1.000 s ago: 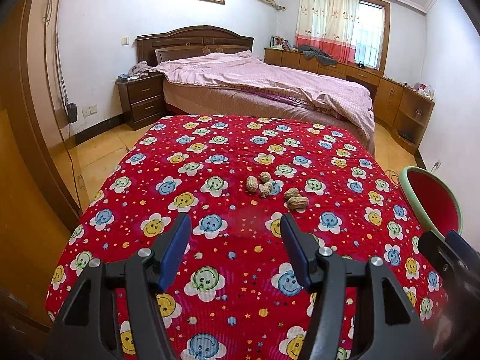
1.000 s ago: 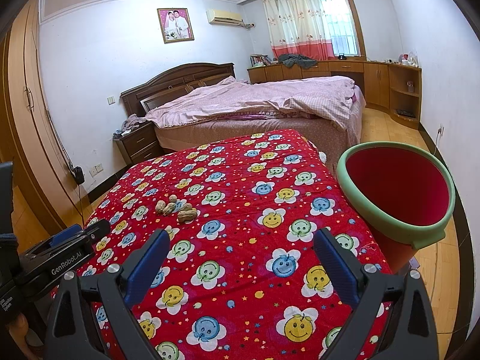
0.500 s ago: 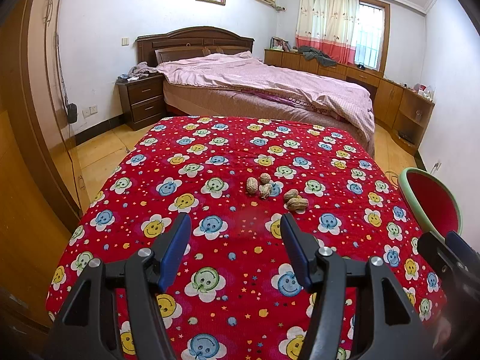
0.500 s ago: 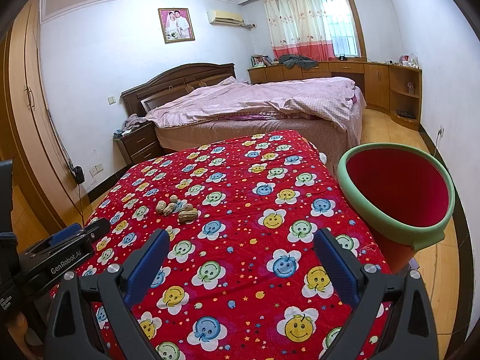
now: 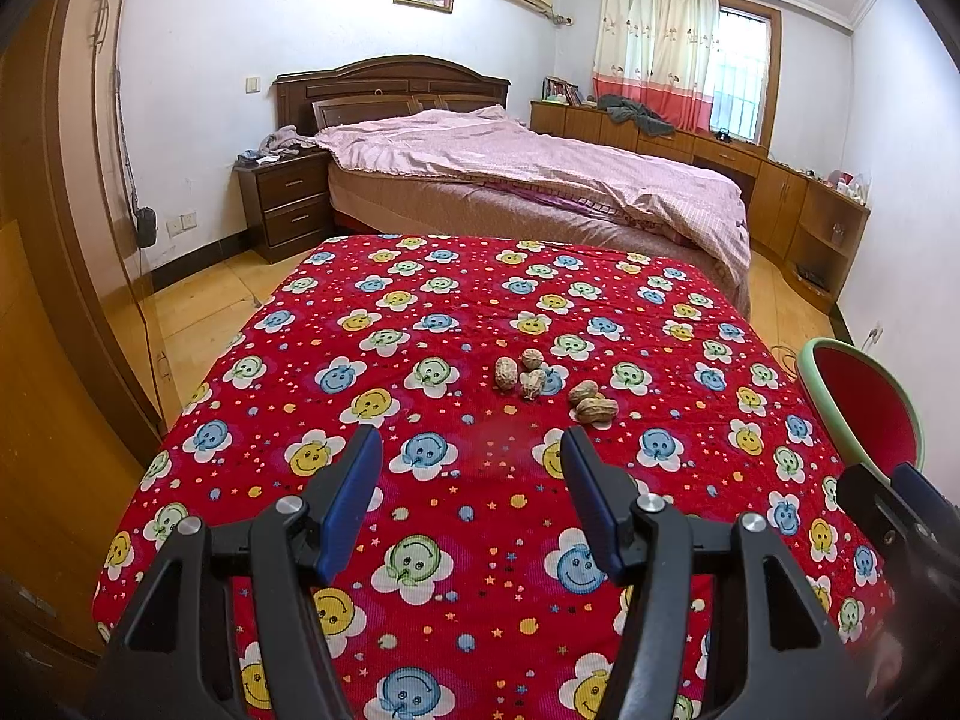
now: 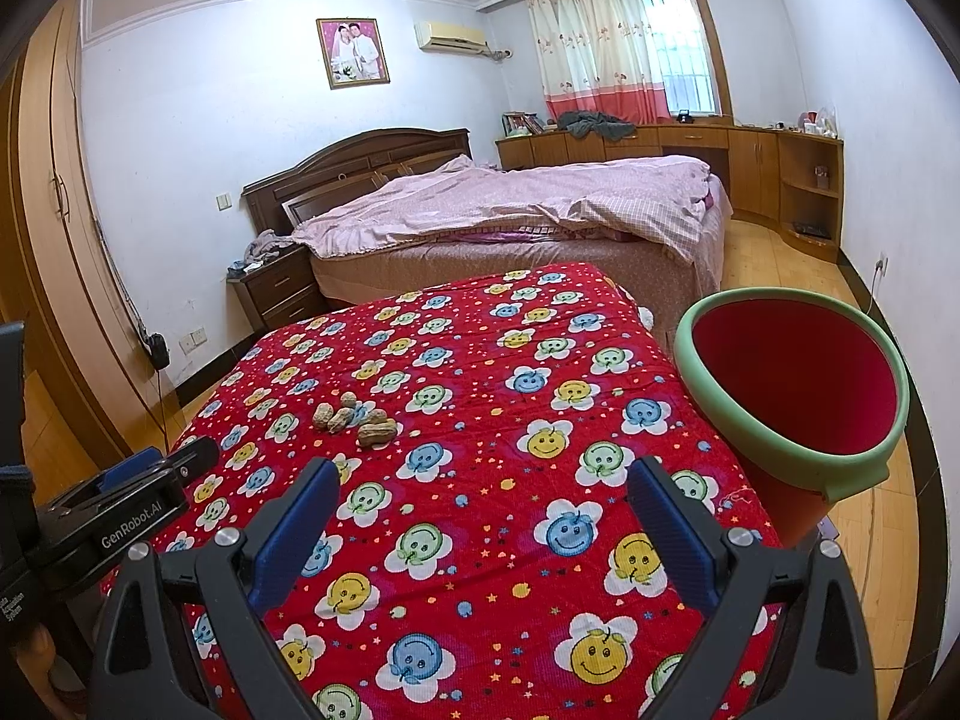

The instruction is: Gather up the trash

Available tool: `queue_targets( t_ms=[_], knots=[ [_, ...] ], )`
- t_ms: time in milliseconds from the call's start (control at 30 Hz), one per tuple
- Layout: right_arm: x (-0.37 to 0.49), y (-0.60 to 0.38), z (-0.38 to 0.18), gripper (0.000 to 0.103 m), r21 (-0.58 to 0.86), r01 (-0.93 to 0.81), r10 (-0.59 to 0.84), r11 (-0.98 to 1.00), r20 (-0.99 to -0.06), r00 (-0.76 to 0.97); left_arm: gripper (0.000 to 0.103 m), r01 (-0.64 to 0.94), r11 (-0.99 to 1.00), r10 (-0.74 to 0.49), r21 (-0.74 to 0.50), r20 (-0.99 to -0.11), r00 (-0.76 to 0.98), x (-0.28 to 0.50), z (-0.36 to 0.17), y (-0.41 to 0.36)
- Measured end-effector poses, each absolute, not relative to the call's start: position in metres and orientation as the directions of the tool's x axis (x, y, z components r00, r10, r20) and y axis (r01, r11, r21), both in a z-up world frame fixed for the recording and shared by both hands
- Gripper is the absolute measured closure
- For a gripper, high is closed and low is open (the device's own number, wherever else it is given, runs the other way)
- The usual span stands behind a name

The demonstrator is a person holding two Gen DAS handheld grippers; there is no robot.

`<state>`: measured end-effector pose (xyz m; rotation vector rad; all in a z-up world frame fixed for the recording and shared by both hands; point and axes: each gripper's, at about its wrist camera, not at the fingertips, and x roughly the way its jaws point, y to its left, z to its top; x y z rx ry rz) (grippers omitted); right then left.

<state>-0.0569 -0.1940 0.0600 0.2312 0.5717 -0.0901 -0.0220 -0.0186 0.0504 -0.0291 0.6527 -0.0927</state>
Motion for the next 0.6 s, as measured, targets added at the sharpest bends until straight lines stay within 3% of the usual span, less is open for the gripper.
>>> queue_targets(
  t_ms=[600],
  knots=[
    [-0.057,-0.1934,0.0598,0.005,0.191,0.149,-0.021,0.97,-0.546,0.838,0.041,0.077,0.996,-0.094,-0.055,-0.603,0.792,-0.022,0.0504,-0.0176]
  ],
)
